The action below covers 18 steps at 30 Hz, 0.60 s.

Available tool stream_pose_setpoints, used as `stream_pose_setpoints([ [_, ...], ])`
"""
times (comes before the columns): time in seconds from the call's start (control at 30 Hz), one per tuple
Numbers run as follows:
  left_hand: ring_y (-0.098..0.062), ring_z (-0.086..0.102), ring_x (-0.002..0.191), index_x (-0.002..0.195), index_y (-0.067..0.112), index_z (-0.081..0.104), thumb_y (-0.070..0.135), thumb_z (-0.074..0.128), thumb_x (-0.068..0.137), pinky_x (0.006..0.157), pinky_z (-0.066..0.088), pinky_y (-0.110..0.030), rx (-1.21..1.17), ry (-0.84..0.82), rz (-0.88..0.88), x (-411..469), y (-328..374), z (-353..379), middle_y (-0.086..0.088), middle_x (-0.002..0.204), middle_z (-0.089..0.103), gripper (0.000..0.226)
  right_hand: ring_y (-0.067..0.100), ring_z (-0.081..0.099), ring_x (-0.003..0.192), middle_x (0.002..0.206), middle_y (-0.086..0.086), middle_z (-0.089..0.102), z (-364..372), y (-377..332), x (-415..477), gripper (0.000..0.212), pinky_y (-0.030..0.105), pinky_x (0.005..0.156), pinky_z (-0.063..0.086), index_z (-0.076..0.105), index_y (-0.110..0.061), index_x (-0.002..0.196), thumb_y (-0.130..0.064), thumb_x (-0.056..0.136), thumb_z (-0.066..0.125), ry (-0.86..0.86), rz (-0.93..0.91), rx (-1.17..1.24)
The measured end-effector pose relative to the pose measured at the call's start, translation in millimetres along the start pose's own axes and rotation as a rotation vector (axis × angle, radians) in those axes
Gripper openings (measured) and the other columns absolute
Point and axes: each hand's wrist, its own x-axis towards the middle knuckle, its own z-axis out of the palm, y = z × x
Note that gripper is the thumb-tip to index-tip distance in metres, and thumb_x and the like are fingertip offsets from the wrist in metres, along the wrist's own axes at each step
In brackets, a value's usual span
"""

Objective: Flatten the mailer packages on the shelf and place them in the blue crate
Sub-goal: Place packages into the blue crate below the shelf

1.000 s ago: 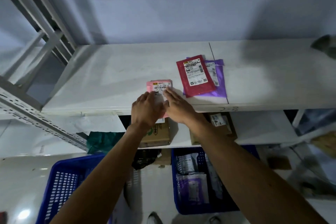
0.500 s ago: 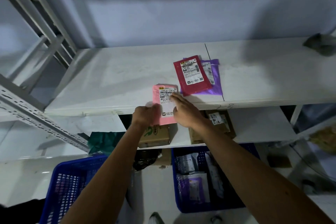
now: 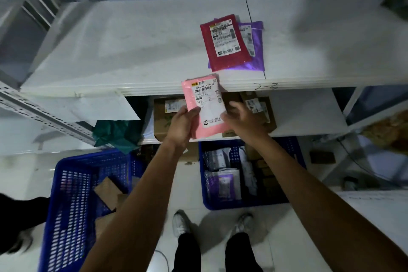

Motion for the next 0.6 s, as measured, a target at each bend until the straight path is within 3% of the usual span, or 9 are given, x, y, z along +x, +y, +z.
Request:
stream_pose_setpoints([
  [0.1,-0.033,0.066,0.117,0.136,0.01,0.051,0.013,0.056,0.098,0.1,0.052,-0.056,-0.091,-0.044,-0.059,-2.8,-23.1,14.0,-0.01,0.13,0.068,0.039,0.009,0.068,0.097,0.116,-0.005,0.068,-7.7,25.1,-9.8,0.045,0.028,0.083,0.057,0.055,-0.018,0.136,-0.036,0.096,0.064,-0.022,0.102,0.093],
  [0.2,-0.035,0.063,0.121,0.137,0.01,0.051,0.014,0.061,0.093,0.102,0.051,-0.054,-0.089,-0.104,-0.129,-7.9,-42.3,27.5,-0.012,0.133,0.065,0.046,0.013,0.072,0.094,0.105,-0.002,0.074,-12.9,49.6,-15.6,0.014,0.029,0.078,0.059,0.066,-0.024,0.111,-0.024,0.097,0.063,-0.036,0.18,0.158],
  [0.27,-0.034,0.064,0.12,0.135,0.009,0.054,0.017,0.064,0.092,0.101,0.052,-0.051,-0.061,-0.11,-0.164,-7.8,-56.6,30.3,-0.012,0.131,0.066,0.045,0.013,0.072,0.091,0.099,-0.003,0.075,-16.1,66.4,-19.0,0.016,0.02,0.067,0.056,0.067,-0.023,0.106,-0.011,0.096,0.06,-0.04,0.232,0.206],
  [0.33,-0.032,0.068,0.111,0.128,0.006,0.059,0.02,0.063,0.094,0.089,0.056,-0.041,-0.043,-0.058,-0.18,-6.1,-71.3,28.6,-0.014,0.123,0.07,0.037,0.016,0.073,0.091,0.098,0.0,0.076,-19.7,91.6,-21.7,0.024,0.018,0.062,0.054,0.069,-0.015,0.108,-0.002,0.092,0.058,-0.064,0.3,0.197],
  [0.47,-0.024,0.073,0.087,0.107,0.013,0.071,0.013,0.072,0.089,0.073,0.059,-0.032,0.059,0.089,-0.181,1.7,-112.9,18.8,-0.009,0.097,0.076,0.018,0.018,0.072,0.088,0.091,0.002,0.076,-21.4,156.1,-25.2,0.028,0.024,0.068,0.057,0.071,-0.016,0.098,0.004,0.087,0.057,-0.157,0.441,0.109],
  [0.6,-0.014,0.07,0.068,0.092,0.009,0.071,-0.005,0.074,0.082,0.062,0.057,-0.021,0.294,0.083,-0.259,7.6,-181.9,14.5,-0.004,0.082,0.072,0.016,0.023,0.07,0.09,0.096,0.01,0.072,-18.1,231.9,-21.6,0.021,0.038,0.077,0.06,0.07,-0.015,0.105,-0.004,0.094,0.055,-0.098,0.544,0.062],
])
